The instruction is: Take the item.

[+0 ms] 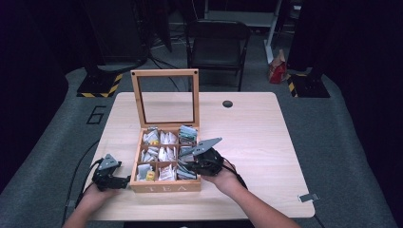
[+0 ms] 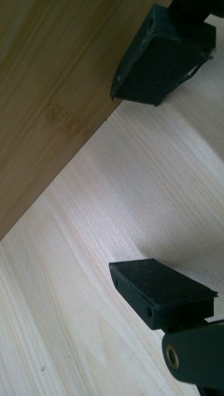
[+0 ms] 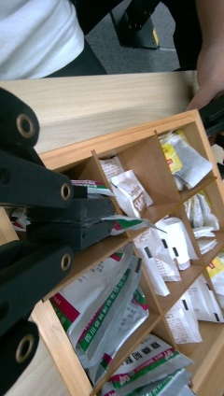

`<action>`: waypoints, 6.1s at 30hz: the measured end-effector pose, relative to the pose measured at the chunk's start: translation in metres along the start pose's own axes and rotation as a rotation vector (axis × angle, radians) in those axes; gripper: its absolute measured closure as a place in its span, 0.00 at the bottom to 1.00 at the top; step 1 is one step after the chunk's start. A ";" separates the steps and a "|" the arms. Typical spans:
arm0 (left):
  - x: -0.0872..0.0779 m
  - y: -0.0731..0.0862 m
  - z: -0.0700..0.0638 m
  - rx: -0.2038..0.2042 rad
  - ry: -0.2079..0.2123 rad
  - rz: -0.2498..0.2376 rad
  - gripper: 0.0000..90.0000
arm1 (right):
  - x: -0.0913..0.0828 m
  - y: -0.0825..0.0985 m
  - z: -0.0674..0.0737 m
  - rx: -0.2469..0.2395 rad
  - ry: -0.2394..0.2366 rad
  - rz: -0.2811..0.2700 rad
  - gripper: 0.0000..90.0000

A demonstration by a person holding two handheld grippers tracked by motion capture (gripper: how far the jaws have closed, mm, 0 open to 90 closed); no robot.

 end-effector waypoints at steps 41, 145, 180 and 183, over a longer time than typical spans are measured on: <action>0.000 0.000 0.001 0.011 -0.003 0.001 0.15 | -0.040 -0.039 0.009 -0.024 -0.020 -0.077 1.00; 0.000 0.000 0.000 0.004 -0.002 0.000 0.15 | -0.161 0.043 -0.123 0.189 0.379 -0.179 1.00; 0.000 0.000 0.000 0.001 -0.001 -0.001 0.15 | -0.127 0.084 -0.132 0.232 0.395 -0.143 1.00; 0.000 0.000 -0.001 -0.006 0.003 -0.001 0.15 | -0.125 0.087 -0.133 0.233 0.400 -0.140 1.00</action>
Point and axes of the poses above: each handheld gripper's, and its own axes: x roughly forward along the jaws, y roughly out of its underside, z roughly to its left, the point moved 8 cm from there along x, roughly forward along the jaws, and after that the axes turned 8 degrees about x, right-handed, at the moved point
